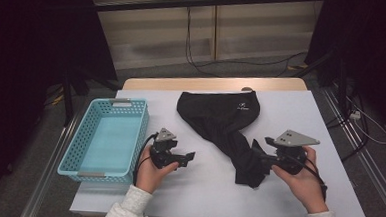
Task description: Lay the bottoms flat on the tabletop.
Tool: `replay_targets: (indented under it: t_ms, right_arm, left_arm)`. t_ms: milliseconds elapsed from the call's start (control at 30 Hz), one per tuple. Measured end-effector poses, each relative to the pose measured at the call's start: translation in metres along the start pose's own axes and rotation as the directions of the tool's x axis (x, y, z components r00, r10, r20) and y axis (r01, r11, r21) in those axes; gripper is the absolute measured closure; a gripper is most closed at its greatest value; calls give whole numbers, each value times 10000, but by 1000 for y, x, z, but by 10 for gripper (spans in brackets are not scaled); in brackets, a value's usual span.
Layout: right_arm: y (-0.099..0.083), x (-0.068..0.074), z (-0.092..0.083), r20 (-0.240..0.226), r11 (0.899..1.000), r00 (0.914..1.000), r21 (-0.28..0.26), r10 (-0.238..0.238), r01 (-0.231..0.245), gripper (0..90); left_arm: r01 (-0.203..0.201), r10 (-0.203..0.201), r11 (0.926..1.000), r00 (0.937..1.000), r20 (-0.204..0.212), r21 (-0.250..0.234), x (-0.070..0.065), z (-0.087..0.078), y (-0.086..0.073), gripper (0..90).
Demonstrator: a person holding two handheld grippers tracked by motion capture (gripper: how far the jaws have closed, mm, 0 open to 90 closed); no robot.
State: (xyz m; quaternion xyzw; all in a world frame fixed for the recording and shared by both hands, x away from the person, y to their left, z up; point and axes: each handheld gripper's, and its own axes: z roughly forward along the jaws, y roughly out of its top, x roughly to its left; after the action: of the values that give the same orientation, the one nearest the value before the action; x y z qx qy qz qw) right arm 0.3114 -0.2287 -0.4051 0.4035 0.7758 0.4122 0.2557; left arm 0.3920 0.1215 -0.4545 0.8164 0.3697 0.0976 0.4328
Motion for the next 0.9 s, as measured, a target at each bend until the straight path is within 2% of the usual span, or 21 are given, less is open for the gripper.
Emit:
replay_targets:
  t_ms: [67,167,233,300,333,467,500,533,667,700,767,900]
  right_arm:
    - [2,8,4,-179,9996,9995,92,-278,280,444]
    - [0,17,13,-540,9988,9979,313,-370,387,441]
    - [-5,22,23,-721,9956,9958,705,-560,611,447]
    - [-11,24,31,-670,9914,9953,1062,-696,765,483]
    - [-14,25,35,-647,9893,9950,1199,-761,834,510]
    - [-22,23,42,-640,9858,9950,1449,-766,852,791]
    - [-24,22,43,-657,9823,9947,1652,-788,887,852]
    - [-25,20,43,-596,9825,9950,1641,-796,884,884]
    - [-21,9,32,-326,9927,9986,1127,-407,441,894]
    - [-20,3,27,-124,9958,9997,880,-229,239,895]
    - [-21,-8,21,131,9973,9999,725,65,-75,896]
    - [-32,-27,16,973,9963,9950,798,244,-322,897]
  left_arm:
    - [-11,11,10000,10000,8,-5,0,0,0,158]
    - [67,-67,10000,10000,11,-23,0,1,-1,158]
    - [53,-53,10000,10000,-3,-13,0,0,-1,158]
    - [53,-53,10000,10000,9,-22,0,0,-1,158]
    - [42,-42,10000,10000,7,-10,0,0,-1,158]
    - [71,-71,10000,10000,23,-35,0,0,-1,158]
    - [62,-62,10000,10000,12,-11,0,0,-1,158]
    - [50,-50,10000,10000,-2,-4,0,0,-1,158]
    - [63,-63,10000,10000,22,-11,0,0,-2,158]
    - [43,-43,10000,10000,26,5,0,0,-2,158]
    - [30,-30,10000,10000,33,24,-1,1,-2,158]
    - [-13,12,10000,10000,67,87,-1,2,-2,158]
